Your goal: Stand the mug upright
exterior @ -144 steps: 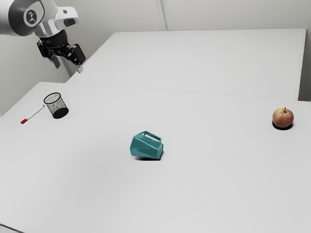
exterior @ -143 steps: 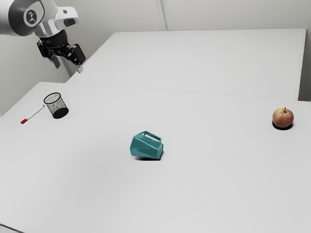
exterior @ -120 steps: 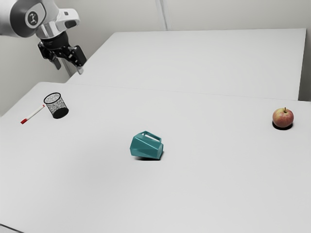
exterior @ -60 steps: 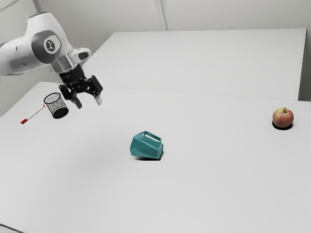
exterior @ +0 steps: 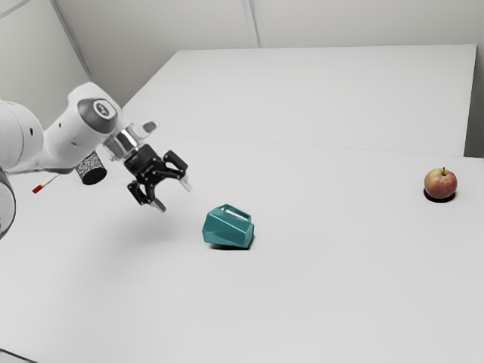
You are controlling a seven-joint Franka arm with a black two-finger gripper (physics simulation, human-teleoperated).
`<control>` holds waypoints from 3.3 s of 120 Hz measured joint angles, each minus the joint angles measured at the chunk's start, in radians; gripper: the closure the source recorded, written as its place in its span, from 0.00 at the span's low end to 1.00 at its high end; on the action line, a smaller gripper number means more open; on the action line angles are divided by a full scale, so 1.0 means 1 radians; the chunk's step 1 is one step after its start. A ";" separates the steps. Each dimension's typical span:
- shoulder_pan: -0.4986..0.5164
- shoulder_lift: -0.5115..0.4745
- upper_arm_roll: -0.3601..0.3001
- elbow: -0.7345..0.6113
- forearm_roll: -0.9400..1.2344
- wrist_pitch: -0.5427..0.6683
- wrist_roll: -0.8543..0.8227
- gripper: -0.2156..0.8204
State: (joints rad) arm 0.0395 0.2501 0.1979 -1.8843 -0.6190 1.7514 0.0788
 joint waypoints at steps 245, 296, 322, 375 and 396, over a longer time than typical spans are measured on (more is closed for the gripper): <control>-0.047 -0.003 -0.221 0.016 0.285 0.184 -0.076 0.96; -0.084 -0.137 -0.222 -0.188 0.647 0.431 -0.101 0.95; -0.084 -0.138 -0.222 -0.243 0.682 0.495 -0.117 0.95; -0.084 -0.111 -0.222 -0.261 0.689 0.550 -0.147 0.95; -0.084 -0.109 -0.224 -0.258 0.690 0.557 -0.154 0.81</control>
State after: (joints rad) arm -0.0446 0.1409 -0.0258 -2.1421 0.0707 2.3085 -0.0749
